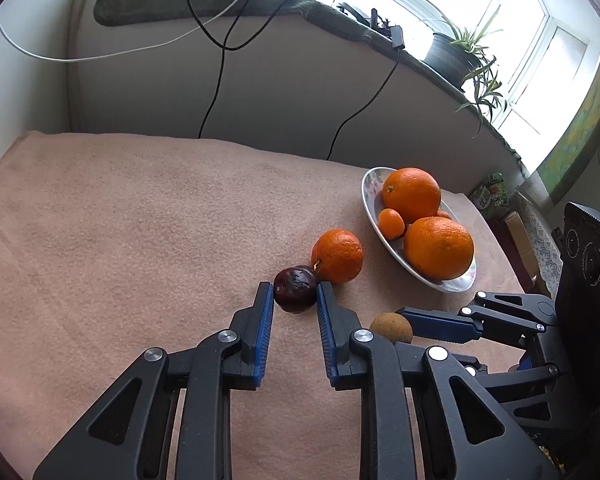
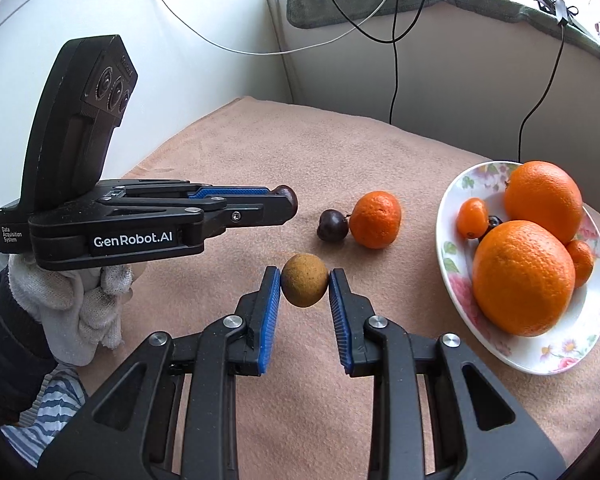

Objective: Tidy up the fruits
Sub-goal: 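Carry the kiwi over the plate with the right gripper while the left gripper carries the plum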

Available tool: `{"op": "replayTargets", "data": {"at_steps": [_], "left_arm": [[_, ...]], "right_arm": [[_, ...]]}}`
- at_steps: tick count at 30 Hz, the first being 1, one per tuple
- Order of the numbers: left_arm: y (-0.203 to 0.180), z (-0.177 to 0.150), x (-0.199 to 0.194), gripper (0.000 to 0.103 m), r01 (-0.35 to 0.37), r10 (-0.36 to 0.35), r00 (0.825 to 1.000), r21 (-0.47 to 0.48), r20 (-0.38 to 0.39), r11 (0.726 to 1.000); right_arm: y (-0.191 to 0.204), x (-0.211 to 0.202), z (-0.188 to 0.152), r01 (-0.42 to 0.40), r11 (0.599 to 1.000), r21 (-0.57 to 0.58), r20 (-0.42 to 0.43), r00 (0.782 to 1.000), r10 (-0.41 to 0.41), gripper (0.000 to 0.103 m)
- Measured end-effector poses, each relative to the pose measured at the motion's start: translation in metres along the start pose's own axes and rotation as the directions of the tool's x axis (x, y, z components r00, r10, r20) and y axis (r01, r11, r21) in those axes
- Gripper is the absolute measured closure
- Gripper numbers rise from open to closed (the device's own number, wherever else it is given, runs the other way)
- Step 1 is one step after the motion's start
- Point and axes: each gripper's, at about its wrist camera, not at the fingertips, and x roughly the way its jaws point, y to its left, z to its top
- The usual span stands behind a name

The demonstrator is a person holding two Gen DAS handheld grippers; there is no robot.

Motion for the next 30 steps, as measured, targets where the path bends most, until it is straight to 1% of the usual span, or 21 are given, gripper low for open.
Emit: {"op": "replayTargets", "data": {"at_steps": [7,16,30], "left_arm": [[-0.013,0.006,-0.001,0.083,0.010,-0.010,1.000,0.014,0.018,1.000],[-0.031,0.013,0.002,0.083,0.031,-0.032,0.999,0.037,0.028,0.999],[-0.054,0.029,0.023,0.083,0.059,-0.061,0.998,0.065,0.016,0.996]], "right_arm": [[-0.018,-0.031,-0.007,0.043,0.999,0.032,0.049,0.998,-0.045,0.077],[-0.051,-0.063,-0.017,0.106,0.991,0.085,0.081,0.990,-0.113,0.077],[-0.102,-0.090,-0.028,0.191,0.967,0.167,0.099,0.973,-0.209,0.077]]}}
